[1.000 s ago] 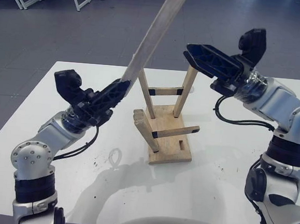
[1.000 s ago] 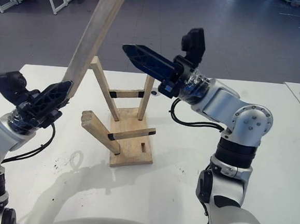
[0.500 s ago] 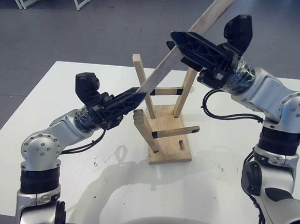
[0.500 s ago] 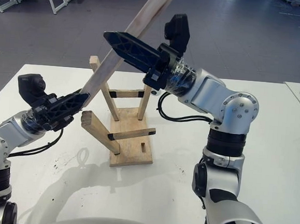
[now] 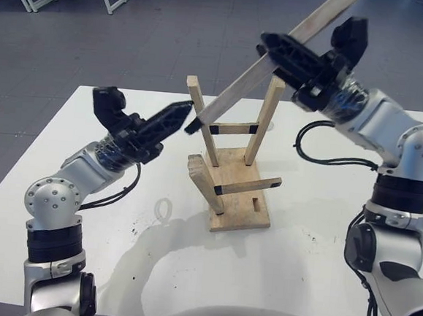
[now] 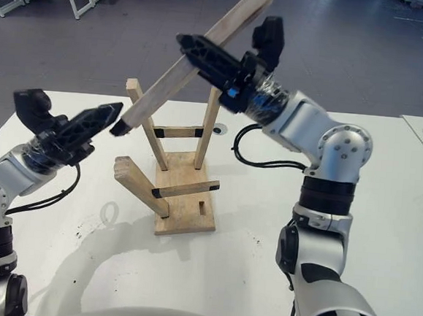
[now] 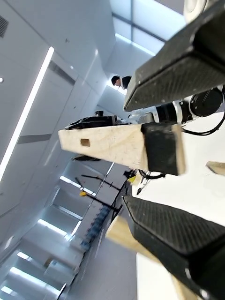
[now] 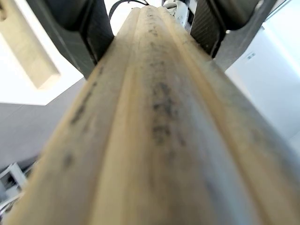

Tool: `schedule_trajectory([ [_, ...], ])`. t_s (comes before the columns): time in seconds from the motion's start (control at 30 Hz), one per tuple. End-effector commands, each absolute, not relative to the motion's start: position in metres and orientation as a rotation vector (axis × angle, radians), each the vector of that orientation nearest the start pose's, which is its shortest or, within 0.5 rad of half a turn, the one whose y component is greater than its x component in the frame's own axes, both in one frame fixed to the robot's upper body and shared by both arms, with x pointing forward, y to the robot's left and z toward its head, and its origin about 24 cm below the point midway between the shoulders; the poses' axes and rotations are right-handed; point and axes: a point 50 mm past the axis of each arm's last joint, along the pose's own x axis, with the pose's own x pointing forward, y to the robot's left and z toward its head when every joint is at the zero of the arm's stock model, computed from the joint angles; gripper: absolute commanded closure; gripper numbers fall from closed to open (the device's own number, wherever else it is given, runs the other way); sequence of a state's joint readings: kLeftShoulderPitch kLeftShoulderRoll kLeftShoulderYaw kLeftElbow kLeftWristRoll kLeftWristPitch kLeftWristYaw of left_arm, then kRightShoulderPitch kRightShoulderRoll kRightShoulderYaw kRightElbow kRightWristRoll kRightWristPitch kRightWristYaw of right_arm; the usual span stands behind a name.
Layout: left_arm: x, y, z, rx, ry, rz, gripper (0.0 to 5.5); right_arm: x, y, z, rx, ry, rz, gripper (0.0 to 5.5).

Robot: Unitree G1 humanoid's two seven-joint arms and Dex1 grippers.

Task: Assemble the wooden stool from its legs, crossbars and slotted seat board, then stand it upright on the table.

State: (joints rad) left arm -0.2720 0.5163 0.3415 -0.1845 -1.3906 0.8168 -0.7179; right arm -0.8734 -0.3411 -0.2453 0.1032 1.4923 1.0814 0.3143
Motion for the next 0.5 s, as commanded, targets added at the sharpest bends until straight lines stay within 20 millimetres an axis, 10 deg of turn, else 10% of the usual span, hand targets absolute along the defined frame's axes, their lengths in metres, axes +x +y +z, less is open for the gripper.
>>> schedule_trajectory([
  [0.03, 0.250, 0.219, 0.189, -0.746, -0.158, -1.039, 1.59, 0.308, -0.146, 0.276, 0.733, 0.009, 1.212, 3.48],
  [0.27, 0.224, 0.221, 0.133, -0.667, -0.025, -0.699, 0.45, 0.293, -0.205, 0.239, 0.336, -0.034, 0.969, 3.48],
  [0.5, 0.220, 0.205, 0.086, -0.515, 0.085, -0.549, 0.02, 0.278, -0.228, 0.150, 0.166, 0.101, 1.166, 3.48],
])
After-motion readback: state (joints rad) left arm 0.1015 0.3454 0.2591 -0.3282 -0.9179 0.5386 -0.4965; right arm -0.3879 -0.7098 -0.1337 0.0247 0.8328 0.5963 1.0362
